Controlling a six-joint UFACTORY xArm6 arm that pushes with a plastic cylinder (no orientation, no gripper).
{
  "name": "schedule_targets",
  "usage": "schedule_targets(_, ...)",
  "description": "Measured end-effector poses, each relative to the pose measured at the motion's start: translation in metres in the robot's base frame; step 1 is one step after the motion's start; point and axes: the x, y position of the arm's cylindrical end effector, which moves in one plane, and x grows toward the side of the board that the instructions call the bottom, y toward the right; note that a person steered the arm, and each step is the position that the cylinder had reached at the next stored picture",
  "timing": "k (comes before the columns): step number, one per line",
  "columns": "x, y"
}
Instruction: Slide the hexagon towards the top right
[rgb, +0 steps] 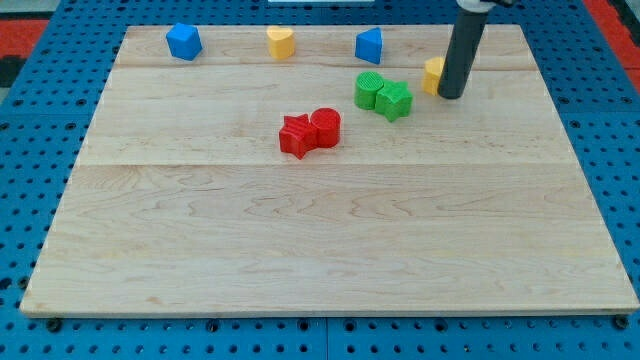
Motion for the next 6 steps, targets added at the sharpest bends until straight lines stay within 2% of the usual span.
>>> schedule_targets(1, -0.008, 0.003)
schedule_targets(2, 0.009, -0.04)
schedule_targets(3, -0.021, -0.042)
schedule_targets(5, -0.044, -0.016)
schedule_targets(6, -0.073, -0.015)
